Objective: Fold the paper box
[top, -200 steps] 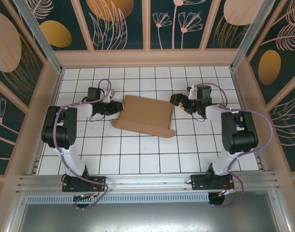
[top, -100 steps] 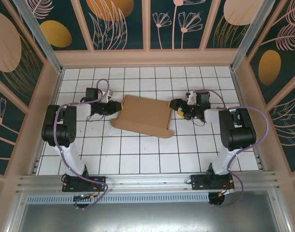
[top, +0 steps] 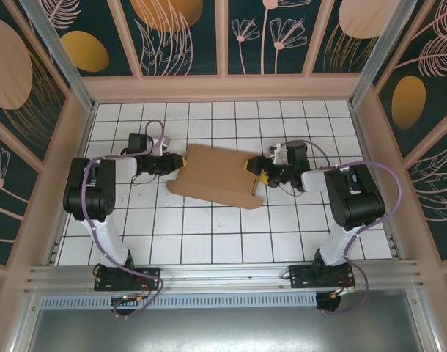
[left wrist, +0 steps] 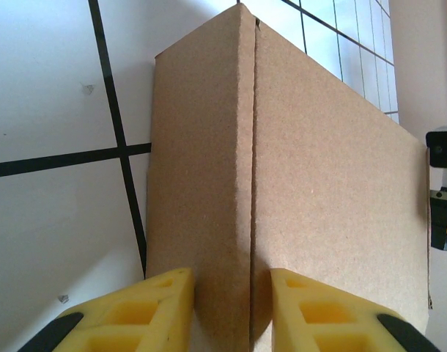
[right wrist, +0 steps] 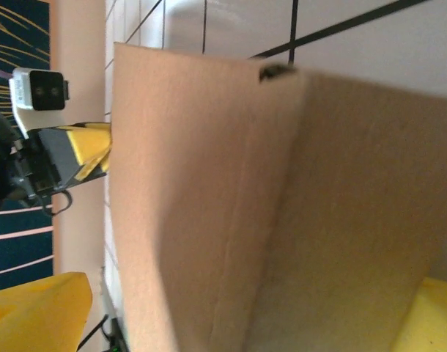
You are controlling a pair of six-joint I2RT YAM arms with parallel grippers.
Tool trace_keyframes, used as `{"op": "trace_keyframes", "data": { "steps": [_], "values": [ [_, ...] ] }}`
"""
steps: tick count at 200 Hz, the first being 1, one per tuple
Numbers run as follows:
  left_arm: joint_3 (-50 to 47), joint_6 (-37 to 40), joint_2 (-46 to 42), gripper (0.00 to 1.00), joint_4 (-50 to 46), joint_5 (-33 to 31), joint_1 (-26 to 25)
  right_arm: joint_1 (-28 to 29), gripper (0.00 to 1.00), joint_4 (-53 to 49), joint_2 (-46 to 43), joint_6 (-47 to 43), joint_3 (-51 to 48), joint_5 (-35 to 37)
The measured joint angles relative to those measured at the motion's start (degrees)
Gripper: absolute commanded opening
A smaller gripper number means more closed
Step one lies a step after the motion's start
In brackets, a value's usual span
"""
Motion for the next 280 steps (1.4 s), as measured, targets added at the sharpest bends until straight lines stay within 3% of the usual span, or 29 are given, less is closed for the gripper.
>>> {"op": "trace_keyframes", "data": {
  "steps": [64, 95, 133, 154, 221, 251, 280],
  "values": [
    [-0.61, -1.49, 0.0, 0.29, 1.33, 0.59, 0.39, 1.31, 0.81, 23.23, 4.0, 17.09, -5.29, -4.74],
    [-1.11, -2.56, -0.09, 0.31, 2.47, 0.74, 0.48, 3.85, 0.71, 24.79, 6.01, 18.71, -4.55, -3.3],
    [-1.68, -4.52, -0.35, 0.52, 2.75, -0.94, 0.7, 4.07, 0.57, 23.91, 5.86, 18.12, -3.63, -1.01],
    [-1.75, -5.73, -1.73, 0.54, 0.9, -3.93, 0.57, 4.02, 0.55, 25.92, 4.7, 19.71, -5.42, -0.37],
    [-2.91, -14.03, -24.59, 0.61, -6.75, -29.33, 0.66, 3.67, 0.53, 34.64, 1.4, 23.21, -11.98, 6.86],
    [-3.28, -17.9, -31.43, 0.71, -8.02, -32.72, 0.66, 4.68, 0.53, 36.59, 0.28, 24.46, -13.79, 10.82],
    [-8.76, -26.75, -39.85, 0.78, -6.62, -32.02, 0.52, 7.19, 0.53, 35.87, -2.47, 24.22, -14.16, 16.26]
  ]
}}
